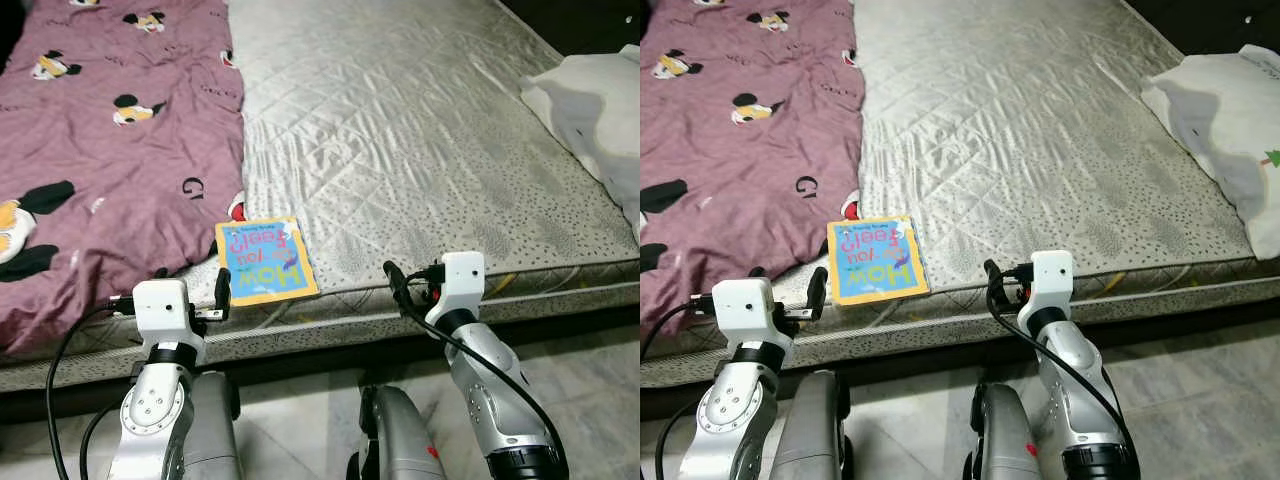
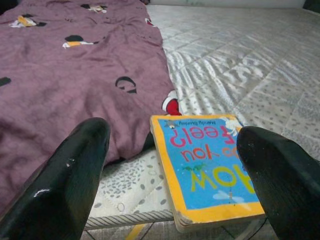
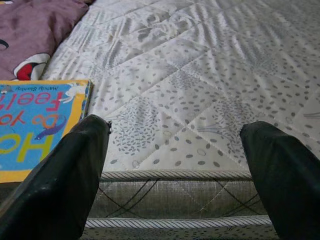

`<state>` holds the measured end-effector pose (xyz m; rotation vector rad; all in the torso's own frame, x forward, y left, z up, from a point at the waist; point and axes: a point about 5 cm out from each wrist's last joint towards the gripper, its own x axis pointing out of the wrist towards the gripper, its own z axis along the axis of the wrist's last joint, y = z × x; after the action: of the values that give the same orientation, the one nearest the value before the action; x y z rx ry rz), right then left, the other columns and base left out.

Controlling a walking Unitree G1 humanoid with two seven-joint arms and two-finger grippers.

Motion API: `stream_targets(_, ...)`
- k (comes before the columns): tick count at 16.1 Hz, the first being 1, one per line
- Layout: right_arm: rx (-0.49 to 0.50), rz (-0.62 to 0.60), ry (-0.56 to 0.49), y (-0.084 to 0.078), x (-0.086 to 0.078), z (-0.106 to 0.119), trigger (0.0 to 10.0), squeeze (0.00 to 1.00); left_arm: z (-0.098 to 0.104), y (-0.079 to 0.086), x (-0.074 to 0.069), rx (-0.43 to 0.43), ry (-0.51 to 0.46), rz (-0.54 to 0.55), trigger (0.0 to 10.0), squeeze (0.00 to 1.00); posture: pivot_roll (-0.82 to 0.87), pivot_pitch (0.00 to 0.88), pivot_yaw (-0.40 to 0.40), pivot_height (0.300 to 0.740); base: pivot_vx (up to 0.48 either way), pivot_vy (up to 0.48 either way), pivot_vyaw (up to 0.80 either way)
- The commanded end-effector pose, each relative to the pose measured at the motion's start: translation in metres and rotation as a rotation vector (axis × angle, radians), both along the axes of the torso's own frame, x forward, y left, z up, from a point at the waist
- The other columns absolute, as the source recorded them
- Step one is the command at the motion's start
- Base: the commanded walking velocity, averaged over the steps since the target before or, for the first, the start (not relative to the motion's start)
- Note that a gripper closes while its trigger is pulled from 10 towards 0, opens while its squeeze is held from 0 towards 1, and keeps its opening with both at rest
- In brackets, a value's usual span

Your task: Clean up the room

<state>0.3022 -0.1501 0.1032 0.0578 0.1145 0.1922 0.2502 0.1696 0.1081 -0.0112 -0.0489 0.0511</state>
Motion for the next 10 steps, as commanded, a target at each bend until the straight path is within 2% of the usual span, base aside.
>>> stream_targets(1, -0.001, 0.010, 0.015, 0.0010, -0.0020, -0.0045, 10.0, 0.00, -0.0013, 0.0014, -0.0017, 0.007, 0.004, 0.011, 10.0, 0.00, -0.01, 0.182, -0.053, 0.520, 0.000, 0.000, 0.00)
stream_targets(4, -0.003, 0.014, 0.013, 0.0020, -0.0016, -0.0044, 10.0, 0.00, -0.0005, 0.0014, -0.0007, 0.012, -0.001, 0.017, 10.0, 0.00, -0.01, 0.185, -0.054, 0.490, 0.000, 0.000, 0.00)
stream_targets(10, -0.012, 0.029, 0.011, 0.0040, -0.0001, -0.0041, 10.0, 0.00, 0.0022, 0.0007, 0.0007, 0.001, -0.022, 0.025, 10.0, 0.00, -0.01, 0.181, -0.058, 0.490, 0.000, 0.000, 0.00)
